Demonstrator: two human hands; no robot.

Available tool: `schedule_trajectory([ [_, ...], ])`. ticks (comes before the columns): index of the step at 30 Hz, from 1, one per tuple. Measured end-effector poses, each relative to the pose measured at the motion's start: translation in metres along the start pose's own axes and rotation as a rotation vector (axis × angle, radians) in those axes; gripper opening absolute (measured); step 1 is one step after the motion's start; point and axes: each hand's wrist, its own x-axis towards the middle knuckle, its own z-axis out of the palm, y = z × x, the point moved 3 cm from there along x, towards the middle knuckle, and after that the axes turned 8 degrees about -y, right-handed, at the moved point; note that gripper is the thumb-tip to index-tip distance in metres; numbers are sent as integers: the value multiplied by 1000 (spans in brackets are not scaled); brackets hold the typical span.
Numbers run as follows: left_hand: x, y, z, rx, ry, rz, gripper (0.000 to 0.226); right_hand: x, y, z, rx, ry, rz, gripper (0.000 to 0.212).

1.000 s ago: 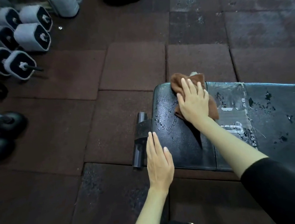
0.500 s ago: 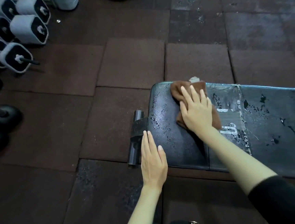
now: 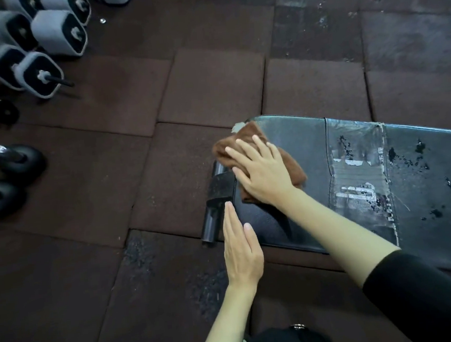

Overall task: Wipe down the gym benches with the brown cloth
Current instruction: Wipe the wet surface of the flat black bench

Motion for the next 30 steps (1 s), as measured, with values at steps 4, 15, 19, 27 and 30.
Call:
schedule_trajectory([
  [4, -12, 0, 0, -63, 0, -44, 59, -40, -11, 7, -9, -2, -68, 49],
  [15, -24, -1, -5, -138, -10, -43, 61, -83, 49, -1, -23, 52, 111, 52],
  [19, -24, -3, -6, -207, 3, -50, 62, -65, 26, 0, 59, 92, 346, 54],
  [27, -26, -5, -10, -429, 5, -164, 65, -104, -20, 18, -108, -23, -241, 55],
  [30, -27, -8, -7, -362, -41, -186, 58, -89, -1, 13, -145, -62, -355, 55],
])
